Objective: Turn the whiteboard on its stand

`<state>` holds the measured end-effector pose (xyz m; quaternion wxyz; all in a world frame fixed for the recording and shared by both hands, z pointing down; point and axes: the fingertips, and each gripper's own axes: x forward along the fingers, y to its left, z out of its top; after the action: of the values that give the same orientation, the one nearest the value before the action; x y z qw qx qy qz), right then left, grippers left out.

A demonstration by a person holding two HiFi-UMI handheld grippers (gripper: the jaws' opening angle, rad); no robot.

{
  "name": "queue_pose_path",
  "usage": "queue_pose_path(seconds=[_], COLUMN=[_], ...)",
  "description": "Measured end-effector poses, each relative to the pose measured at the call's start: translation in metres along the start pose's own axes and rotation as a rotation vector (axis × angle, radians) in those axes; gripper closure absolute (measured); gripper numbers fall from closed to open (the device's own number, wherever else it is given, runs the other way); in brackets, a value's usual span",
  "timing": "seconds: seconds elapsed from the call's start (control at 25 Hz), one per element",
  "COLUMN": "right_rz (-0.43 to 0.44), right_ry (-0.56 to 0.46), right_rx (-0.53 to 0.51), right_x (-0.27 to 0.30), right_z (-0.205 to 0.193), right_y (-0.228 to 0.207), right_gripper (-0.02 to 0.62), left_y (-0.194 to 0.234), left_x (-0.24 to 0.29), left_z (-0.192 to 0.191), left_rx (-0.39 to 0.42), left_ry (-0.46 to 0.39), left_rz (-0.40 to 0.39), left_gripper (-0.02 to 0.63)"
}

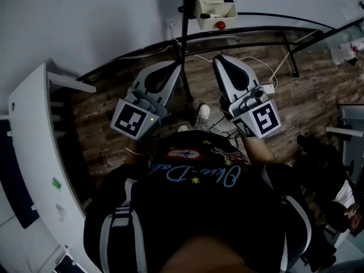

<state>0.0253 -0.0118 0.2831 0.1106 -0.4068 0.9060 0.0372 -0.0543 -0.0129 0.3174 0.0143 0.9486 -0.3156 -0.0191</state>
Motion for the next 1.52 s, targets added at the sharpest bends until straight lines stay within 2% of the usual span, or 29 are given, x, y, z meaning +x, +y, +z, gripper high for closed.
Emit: queue_pose_path(seconds=[0.2, 0.48, 0.64, 1.52], right_rz=[0.029, 0.057, 0.079, 0.203], right_ry=[-0.007, -0.022, -0.023, -0.026], right_rx=[0.009, 0.016, 0.011, 0.028], right_x=[0.012, 0.026, 0.037, 0.068], right_z=[0.000, 0.001, 0.001, 0.001], right_y=[-0.018, -0.047, -0.063, -0.115], right_gripper=[0.562, 0.561, 0.560, 0.545], left_y=[0.010, 0.024, 0.032, 0.052], left_x=[0.018, 0.052, 0.071, 0.129], left_z=[0.008, 0.013, 0.017, 0.024], left_rx=[0.022, -0.002, 0.013, 0.016], left_ry=[-0.018, -0.018, -0.008, -0.003], left_rz=[0.030, 0.032, 0.048, 0.141], left_gripper=[0.609, 0.609, 0.609, 0.580])
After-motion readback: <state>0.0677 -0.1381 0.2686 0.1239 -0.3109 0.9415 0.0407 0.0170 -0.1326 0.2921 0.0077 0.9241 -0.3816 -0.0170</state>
